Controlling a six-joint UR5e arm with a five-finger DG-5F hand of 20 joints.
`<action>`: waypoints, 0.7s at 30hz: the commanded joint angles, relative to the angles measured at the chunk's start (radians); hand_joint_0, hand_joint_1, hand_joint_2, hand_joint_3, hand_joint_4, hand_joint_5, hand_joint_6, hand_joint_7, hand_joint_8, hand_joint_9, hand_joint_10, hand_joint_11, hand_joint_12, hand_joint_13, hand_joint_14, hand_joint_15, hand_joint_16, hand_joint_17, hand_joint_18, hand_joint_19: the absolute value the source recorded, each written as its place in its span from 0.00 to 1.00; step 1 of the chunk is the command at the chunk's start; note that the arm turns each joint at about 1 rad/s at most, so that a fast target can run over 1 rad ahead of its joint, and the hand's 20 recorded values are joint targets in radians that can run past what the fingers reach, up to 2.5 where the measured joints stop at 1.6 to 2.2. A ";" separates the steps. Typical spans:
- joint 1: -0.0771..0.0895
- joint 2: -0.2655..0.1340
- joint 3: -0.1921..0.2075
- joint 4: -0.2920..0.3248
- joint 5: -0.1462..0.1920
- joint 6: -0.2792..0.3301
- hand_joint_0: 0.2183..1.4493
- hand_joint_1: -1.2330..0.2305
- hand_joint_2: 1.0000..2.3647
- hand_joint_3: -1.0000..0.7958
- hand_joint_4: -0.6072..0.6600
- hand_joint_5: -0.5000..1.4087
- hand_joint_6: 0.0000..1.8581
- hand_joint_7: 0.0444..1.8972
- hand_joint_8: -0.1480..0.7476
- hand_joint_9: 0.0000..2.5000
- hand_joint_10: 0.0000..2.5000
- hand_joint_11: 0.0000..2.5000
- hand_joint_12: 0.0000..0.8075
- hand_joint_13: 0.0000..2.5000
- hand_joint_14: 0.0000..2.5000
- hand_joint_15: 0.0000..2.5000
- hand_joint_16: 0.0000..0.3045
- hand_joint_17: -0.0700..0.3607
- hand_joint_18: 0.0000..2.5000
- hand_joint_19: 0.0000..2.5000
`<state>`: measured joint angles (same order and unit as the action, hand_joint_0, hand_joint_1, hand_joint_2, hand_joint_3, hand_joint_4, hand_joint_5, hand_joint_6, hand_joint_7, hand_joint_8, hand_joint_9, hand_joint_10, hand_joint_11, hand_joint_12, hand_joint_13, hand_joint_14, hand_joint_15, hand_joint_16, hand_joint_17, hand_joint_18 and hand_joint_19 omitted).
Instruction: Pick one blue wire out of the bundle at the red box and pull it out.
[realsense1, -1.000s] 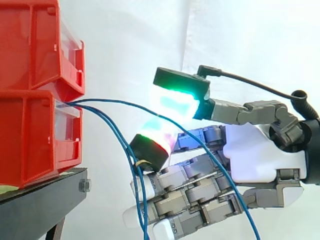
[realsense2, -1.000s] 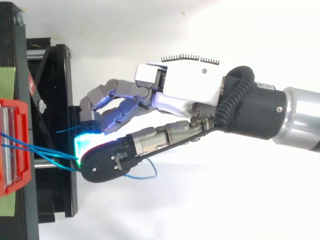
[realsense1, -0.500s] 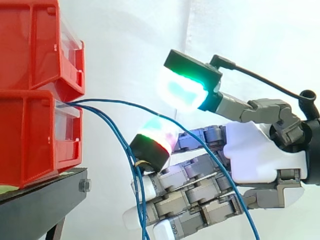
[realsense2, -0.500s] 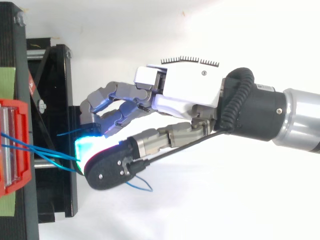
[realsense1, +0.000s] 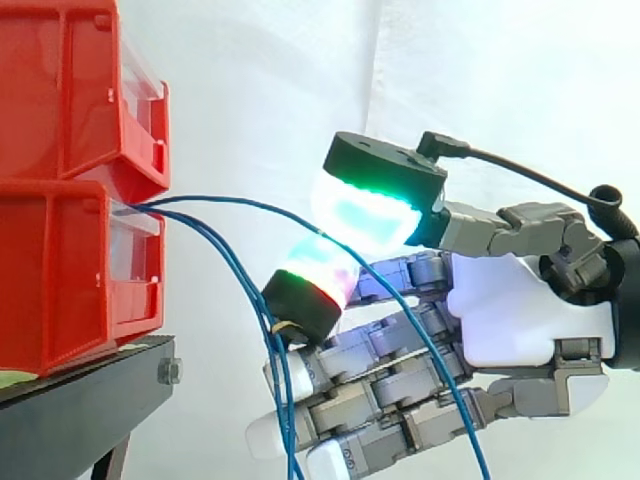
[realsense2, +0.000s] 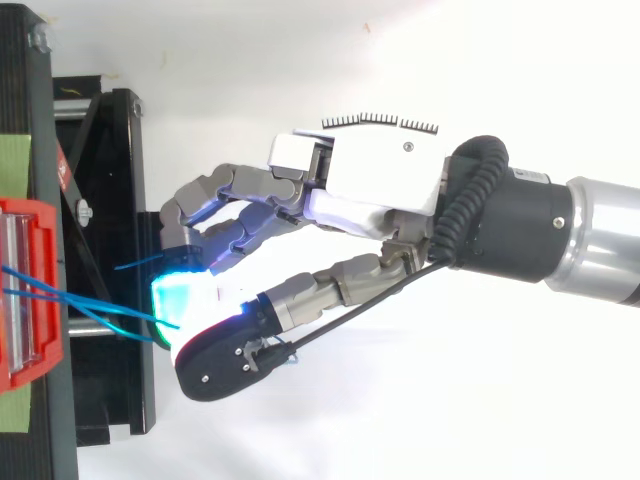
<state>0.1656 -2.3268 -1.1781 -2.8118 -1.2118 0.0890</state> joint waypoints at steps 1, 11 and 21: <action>0.000 0.000 -0.001 0.000 0.000 0.000 0.29 0.33 0.01 0.42 0.53 0.17 0.48 0.60 0.49 0.32 0.01 0.22 0.52 0.20 0.00 0.11 0.19 0.47 0.18 0.15; 0.003 0.000 -0.001 0.003 0.003 0.000 0.27 0.37 0.00 0.48 0.53 0.18 0.49 0.59 0.54 0.35 0.00 0.21 0.61 0.23 0.00 0.11 0.24 0.54 0.21 0.15; 0.006 0.000 0.000 0.003 0.003 0.000 0.25 0.49 0.05 0.48 0.55 0.19 0.49 0.57 0.56 0.37 0.00 0.21 0.63 0.23 0.00 0.12 0.26 0.57 0.22 0.16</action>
<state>0.1713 -2.3270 -1.1781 -2.8087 -1.2088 0.0889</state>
